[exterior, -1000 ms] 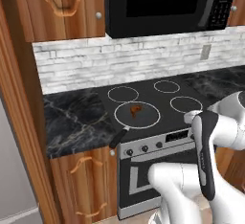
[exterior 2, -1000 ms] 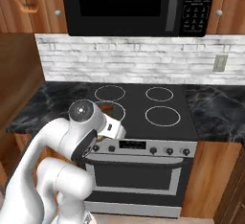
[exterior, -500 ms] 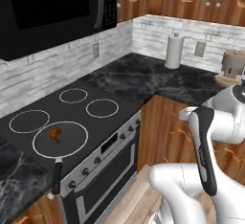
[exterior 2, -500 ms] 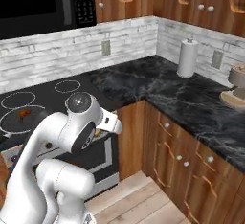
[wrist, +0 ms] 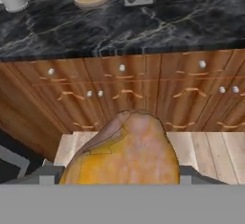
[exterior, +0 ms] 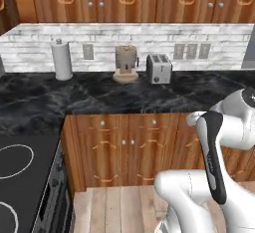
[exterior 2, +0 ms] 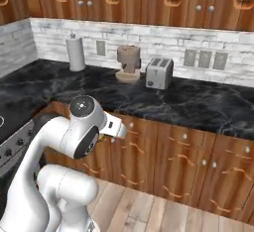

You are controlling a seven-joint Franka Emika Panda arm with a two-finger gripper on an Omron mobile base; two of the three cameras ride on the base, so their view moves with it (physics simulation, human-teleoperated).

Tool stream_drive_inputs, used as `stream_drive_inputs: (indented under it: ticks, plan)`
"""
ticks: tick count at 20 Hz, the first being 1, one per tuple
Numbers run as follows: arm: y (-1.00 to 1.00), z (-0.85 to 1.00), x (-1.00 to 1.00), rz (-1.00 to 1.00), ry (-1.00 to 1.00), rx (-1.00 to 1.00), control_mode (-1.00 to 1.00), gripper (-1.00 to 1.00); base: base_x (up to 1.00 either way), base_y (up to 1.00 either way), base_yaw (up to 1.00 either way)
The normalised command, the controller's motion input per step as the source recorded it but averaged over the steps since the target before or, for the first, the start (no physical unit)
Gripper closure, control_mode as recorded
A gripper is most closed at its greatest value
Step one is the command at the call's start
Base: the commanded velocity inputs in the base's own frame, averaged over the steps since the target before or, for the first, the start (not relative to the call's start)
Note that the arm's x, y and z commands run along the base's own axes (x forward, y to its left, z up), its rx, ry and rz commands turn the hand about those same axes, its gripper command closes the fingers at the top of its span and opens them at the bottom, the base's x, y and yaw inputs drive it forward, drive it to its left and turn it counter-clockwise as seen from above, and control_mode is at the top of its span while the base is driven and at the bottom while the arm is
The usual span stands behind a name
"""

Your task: Take the chicken drumsticks from the pan and place one on each plate on the dining counter.

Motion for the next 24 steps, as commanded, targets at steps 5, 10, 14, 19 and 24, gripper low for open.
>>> stream_drive_inputs:
  ticks: [5, 10, 14, 19, 24]
  plan:
    - [0.0, 0.0, 0.0, 0.0, 0.0, 0.0, 1.0, 1.0, 0.0, 0.0, -1.0]
    - [0.0, 0.0, 0.0, 0.0, 0.0, 0.0, 1.0, 1.0, 0.0, 0.0, -1.0]
    - [0.0, 0.0, 0.0, 0.0, 0.0, 0.0, 1.0, 1.0, 0.28, -0.1, -0.92]
    - [0.0, 0.0, 0.0, 0.0, 0.0, 0.0, 1.0, 1.0, 0.85, -0.26, -0.69]
    - [0.0, 0.0, 0.0, 0.0, 0.0, 0.0, 1.0, 1.0, 0.96, -0.14, -0.67]
